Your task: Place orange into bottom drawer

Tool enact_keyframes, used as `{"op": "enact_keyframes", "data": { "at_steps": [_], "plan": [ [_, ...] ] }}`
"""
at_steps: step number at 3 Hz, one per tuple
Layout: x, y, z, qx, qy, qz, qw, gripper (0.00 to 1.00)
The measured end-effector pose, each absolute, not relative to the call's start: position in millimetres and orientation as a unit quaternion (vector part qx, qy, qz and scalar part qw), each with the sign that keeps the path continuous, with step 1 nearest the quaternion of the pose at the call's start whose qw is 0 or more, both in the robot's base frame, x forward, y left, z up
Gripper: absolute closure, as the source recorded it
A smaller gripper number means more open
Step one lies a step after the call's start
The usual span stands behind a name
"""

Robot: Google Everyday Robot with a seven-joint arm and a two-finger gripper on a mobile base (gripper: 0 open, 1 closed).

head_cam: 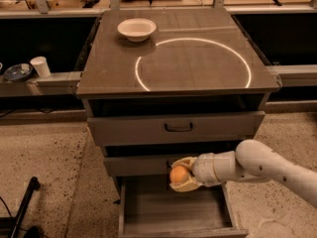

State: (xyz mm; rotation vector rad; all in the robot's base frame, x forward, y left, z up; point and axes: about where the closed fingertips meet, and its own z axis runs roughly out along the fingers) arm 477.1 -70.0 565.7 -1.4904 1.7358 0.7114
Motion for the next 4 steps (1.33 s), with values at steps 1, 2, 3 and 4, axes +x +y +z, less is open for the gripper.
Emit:
{"op": "enact_keyframes", "data": {
  "at_steps": [1, 2, 3, 4],
  "plan": [
    [479, -60, 476, -0.556, 0.679, 0.291, 0.381, 1.0],
    [479, -61, 429, -0.542, 0.686, 0.296, 0.385, 1.0],
    [476, -58, 424, -0.539, 0.686, 0.301, 0.384, 1.0],
    [483, -52, 400, -0.547, 0.682, 0.288, 0.39, 1.0]
  ]
}}
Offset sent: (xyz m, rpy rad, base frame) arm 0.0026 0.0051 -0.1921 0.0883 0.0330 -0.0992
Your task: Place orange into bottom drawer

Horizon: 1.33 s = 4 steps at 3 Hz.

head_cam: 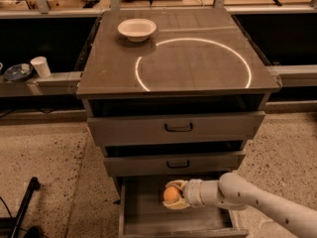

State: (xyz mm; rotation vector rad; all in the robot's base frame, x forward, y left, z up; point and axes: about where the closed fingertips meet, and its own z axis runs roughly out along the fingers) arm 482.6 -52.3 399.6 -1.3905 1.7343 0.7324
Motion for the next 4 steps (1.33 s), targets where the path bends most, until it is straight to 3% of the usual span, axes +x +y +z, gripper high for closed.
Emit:
{"op": "enact_keyframes", "data": {
  "at_steps": [1, 2, 4],
  "plan": [
    [497, -36, 332, -0.562, 0.656, 0.247, 0.439, 1.0],
    [496, -16, 272, -0.575, 0.649, 0.248, 0.433, 1.0],
    [493, 16, 172, -0.582, 0.666, 0.296, 0.36, 1.0]
  ]
}}
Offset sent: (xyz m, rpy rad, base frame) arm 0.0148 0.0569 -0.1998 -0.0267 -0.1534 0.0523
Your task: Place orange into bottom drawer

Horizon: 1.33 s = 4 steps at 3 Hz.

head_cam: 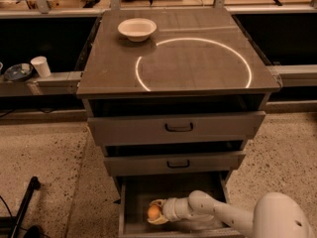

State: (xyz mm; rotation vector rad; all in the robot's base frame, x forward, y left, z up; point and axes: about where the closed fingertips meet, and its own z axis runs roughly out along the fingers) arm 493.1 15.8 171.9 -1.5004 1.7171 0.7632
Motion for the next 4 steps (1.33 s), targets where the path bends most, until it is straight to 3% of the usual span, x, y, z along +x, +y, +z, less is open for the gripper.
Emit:
{"op": "enact_keyframes", "data": {
  "at_steps": [1, 2, 4],
  "plan": [
    [499, 27, 143, -0.572, 0.675, 0.314, 0.346, 1.0],
    [508, 37, 135, -0.559, 0.683, 0.321, 0.344, 0.87],
    [523, 48, 138, -0.555, 0.678, 0.323, 0.357, 0.41]
  ]
}}
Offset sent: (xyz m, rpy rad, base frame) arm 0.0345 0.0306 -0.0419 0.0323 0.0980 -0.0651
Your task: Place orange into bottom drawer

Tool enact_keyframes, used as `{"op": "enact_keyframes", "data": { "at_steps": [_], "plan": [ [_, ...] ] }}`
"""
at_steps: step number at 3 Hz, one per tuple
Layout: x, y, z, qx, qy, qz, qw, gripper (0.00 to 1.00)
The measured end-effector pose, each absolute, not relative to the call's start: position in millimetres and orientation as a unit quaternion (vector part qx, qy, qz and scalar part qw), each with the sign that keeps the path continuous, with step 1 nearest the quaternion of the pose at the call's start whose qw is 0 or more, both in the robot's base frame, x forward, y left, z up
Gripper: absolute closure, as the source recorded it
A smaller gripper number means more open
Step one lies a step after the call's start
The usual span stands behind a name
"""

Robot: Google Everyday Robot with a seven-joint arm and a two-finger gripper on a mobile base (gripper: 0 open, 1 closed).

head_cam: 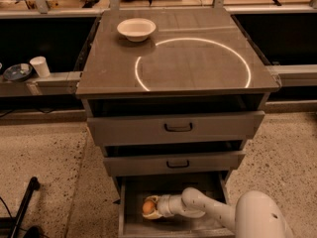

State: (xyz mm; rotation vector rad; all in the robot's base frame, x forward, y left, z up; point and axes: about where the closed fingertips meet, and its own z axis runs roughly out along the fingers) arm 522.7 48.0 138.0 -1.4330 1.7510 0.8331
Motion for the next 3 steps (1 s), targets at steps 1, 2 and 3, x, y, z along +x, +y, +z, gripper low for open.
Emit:
{"op": "enact_keyframes", "data": {
  "at_steps": [1, 2, 3],
  "plan": [
    [522.7, 48.0, 138.0, -0.555, 0.678, 0.323, 0.357, 0.17],
    [522.4, 48.3, 137.9, -0.555, 0.678, 0.323, 0.357, 0.0],
    [522.4, 48.3, 137.9, -0.555, 0.678, 0.323, 0.357, 0.0]
  ]
}}
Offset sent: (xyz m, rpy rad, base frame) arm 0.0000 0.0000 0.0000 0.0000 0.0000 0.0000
